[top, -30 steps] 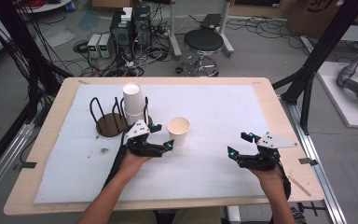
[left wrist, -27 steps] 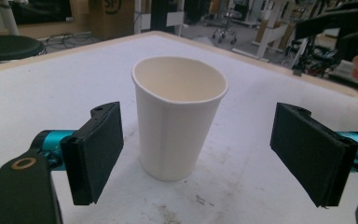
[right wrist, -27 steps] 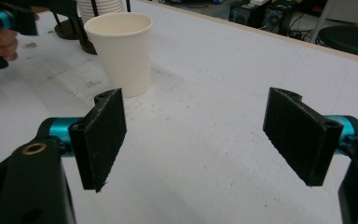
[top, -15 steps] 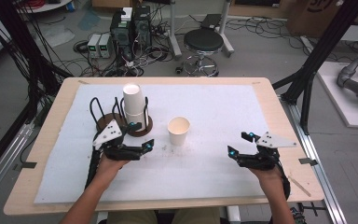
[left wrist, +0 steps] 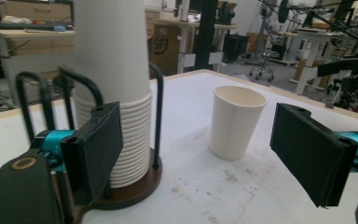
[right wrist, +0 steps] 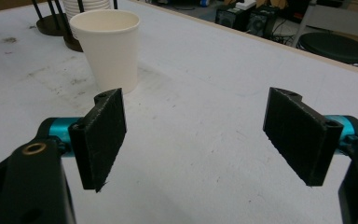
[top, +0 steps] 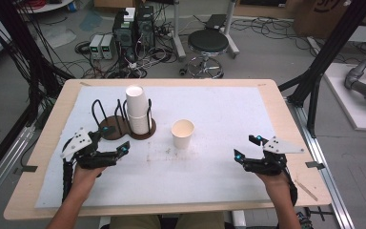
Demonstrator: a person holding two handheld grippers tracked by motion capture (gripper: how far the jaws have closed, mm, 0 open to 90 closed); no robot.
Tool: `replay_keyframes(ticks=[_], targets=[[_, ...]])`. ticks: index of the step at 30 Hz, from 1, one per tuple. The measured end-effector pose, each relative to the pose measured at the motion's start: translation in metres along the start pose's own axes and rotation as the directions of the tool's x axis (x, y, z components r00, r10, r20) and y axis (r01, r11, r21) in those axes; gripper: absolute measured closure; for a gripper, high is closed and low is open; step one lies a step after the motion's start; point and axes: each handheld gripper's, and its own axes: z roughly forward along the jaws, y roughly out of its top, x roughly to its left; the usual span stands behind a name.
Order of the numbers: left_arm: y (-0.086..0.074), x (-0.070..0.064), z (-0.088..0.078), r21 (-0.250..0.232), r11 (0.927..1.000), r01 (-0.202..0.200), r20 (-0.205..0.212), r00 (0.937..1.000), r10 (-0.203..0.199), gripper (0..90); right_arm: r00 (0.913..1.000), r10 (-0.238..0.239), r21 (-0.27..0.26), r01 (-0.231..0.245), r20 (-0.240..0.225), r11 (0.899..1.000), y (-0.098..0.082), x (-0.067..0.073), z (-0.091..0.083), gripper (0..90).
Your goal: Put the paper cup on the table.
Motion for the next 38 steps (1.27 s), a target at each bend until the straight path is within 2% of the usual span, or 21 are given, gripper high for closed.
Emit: replay_keyframes(ticks=[6, 12, 20, 38], targets=[[-0.002, 0.005, -0.011, -0.02, 0.9998, 0.003, -0.028, 0.9996, -0.003, 17.4, 0.9998, 0.013, -0.004, -0.013, 0.012, 1.0, -0.003, 0.003, -0.004, 21.7], [-0.006, 0.005, -0.017, -0.031, 0.9994, 0.016, -0.032, 0.9993, -0.017, 17.7, 0.9997, 0.017, -0.008, -0.017, 0.02, 1.0, -0.003, 0.007, -0.007, 21.6], [-0.007, 0.005, -0.02, -0.035, 0.9992, 0.017, -0.037, 0.9992, -0.018, 17.7, 0.9997, 0.006, -0.008, -0.006, 0.022, 1.0, -0.002, 0.009, -0.005, 21.7], [-0.007, 0.009, -0.022, -0.054, 0.9981, 0.032, -0.057, 0.9978, -0.035, 17.7, 0.9995, 0.013, -0.014, -0.012, 0.029, 1.0, -0.004, 0.007, -0.006, 21.7]])
